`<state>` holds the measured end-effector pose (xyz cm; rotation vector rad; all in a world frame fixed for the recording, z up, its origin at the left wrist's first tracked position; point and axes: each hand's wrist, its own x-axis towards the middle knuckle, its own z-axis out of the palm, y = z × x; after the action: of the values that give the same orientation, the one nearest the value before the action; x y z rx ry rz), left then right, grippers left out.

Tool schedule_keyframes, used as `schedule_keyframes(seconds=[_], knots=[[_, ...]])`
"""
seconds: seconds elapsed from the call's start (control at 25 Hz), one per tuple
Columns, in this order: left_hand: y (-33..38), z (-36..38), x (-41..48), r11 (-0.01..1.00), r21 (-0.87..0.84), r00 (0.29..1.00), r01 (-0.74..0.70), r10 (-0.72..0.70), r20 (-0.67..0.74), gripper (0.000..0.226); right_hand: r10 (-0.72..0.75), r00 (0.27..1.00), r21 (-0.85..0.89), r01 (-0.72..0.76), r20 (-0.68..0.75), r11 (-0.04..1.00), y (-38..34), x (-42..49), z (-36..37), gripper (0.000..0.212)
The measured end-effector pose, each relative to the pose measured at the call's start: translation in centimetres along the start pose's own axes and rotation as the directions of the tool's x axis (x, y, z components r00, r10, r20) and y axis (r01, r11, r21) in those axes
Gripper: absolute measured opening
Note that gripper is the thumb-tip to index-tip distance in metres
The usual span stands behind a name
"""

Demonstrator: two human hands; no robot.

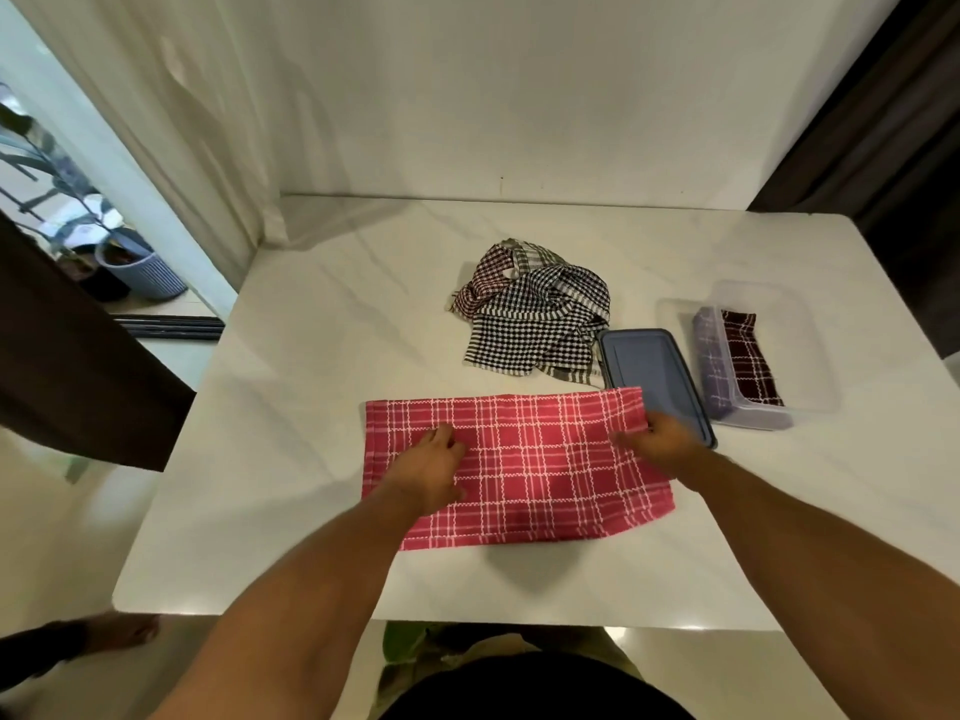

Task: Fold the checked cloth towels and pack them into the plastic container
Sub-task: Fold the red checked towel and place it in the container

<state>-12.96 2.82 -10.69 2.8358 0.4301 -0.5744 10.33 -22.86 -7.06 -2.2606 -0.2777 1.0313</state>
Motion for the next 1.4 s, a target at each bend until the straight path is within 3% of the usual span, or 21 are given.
schedule_keyframes(seconds=[0.04,0.12,0.2,0.32,0.48,0.6,0.72,0.84,1.08,1.24,1.4], knots=[[0.1,0.1,0.0,1.000,0.025,0.999,0.016,-0.016,-0.035,0.077,0.035,0.998,-0.070,-0.031,0.056,0.997,0.1,-0.3,-0.1,0.016],[-0.1,0.0,-0.3,0.993,0.049,0.990,0.108,-0.103,-0.099,0.084,0.066,0.998,-0.146,-0.067,-0.011,0.987,-0.3,-0.4,-0.3,0.010],[-0.9,-0.1,-0.6,0.979,0.003,0.975,0.205,-0.204,-0.085,0.090,0.061,0.995,-0.005,-0.061,-0.080,0.998,-2.0,-0.6,-0.4,0.013],[-1.3,0.2,-0.8,0.975,-0.037,0.975,0.220,-0.220,-0.006,0.090,0.037,0.999,0.267,-0.037,0.003,0.963,-6.6,-1.7,0.8,0.019],[-0.7,0.5,-0.9,0.989,-0.067,0.991,0.132,-0.132,0.002,0.086,-0.049,0.987,0.319,-0.003,0.155,0.948,-12.4,-3.6,5.8,0.023],[-1.0,0.4,-1.2,0.993,-0.103,0.998,0.052,-0.056,-0.037,0.069,-0.126,0.983,0.203,0.097,0.133,0.974,-14.2,-3.8,10.6,0.025],[-1.9,0.6,-2.0,0.978,-0.122,0.966,0.172,-0.192,-0.174,0.044,-0.190,0.979,0.082,0.184,0.078,0.980,-14.6,-3.6,15.0,0.030],[-3.2,1.5,-2.4,0.940,-0.186,0.938,0.286,-0.315,-0.146,0.036,-0.252,0.964,-0.001,0.253,0.082,0.968,-14.6,-3.8,17.7,0.021],[-4.8,2.3,-2.5,0.894,-0.395,0.952,0.212,-0.280,-0.123,0.028,-0.318,0.939,-0.160,0.336,0.128,0.928,-14.2,-3.3,21.6,0.038],[-5.3,1.4,-2.3,0.798,-0.559,0.940,0.227,-0.330,-0.089,0.018,-0.296,0.940,-0.243,0.331,0.171,0.912,-14.0,-2.3,23.1,0.037],[-6.3,0.6,-1.6,0.606,-0.740,0.874,0.291,-0.483,-0.052,0.022,-0.332,0.912,-0.301,0.395,0.240,0.868,-13.9,-1.4,23.9,0.035]])
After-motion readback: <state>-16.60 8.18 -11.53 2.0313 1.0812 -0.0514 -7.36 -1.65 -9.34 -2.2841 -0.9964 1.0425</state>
